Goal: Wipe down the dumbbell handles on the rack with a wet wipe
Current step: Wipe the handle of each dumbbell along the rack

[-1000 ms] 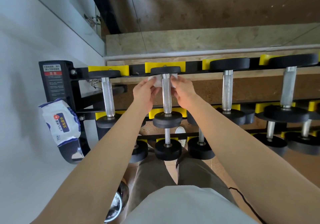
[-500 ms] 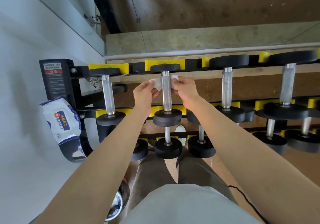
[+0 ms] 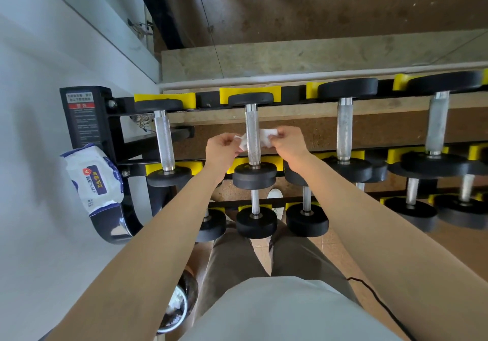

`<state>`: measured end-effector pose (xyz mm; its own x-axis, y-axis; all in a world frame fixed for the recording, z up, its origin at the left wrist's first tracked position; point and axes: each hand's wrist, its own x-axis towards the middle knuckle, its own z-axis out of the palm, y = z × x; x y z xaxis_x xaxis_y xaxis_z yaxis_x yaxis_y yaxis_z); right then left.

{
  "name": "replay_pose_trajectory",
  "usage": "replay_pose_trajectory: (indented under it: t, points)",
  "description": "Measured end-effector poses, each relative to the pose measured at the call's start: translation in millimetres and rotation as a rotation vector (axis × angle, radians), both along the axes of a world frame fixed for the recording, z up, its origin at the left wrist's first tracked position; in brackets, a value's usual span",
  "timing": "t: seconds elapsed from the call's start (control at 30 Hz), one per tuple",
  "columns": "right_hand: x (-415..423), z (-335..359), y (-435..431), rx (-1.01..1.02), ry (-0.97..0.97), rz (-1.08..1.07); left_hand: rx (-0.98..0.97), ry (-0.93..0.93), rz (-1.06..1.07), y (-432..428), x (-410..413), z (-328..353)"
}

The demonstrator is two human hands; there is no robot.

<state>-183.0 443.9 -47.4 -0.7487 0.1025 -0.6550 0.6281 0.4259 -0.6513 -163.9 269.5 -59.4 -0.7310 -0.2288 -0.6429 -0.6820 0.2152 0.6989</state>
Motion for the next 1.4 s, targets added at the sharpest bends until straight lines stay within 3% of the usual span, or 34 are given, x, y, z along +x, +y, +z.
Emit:
replay_pose_trajectory:
  t: [0.1, 0.27, 0.5, 0.87, 1.03, 1.23, 1.4]
  points:
    - [9.6, 2.5, 15.9, 0.078, 0.003, 0.077, -0.135, -0.035, -0.25, 3.6, -1.3, 2.4]
    - [20.5, 6.7, -2.3, 0.079, -0.014, 0.305, -0.264, -0.044, -0.382, -15.0, 3.8, 14.2]
    - [14.3, 7.2, 16.1, 0.258, -0.1, 0.456, -0.303, -0.067, -0.593, -1.0, 13.9, 13.6]
    - [24.9, 1.8, 5.5, 0.151, -0.013, 0.465, -0.132, -0.061, -0.409, -14.4, 24.5, 34.7]
    - [34.0, 24.3, 35.7, 0.017, 0.084, 0.282, 0.13, 0.073, -0.306, 9.3, 27.0, 51.7]
    - [55.7, 57.7, 70.1, -0.629, -0.1, 0.004, 0.44, 0.143, -0.212, 44.5, 33.4, 78.7]
    - [68.0, 65.1, 96.1, -0.609, -0.051, -0.253, 0.47, 0.056, 0.019, 80.4, 33.2, 83.2]
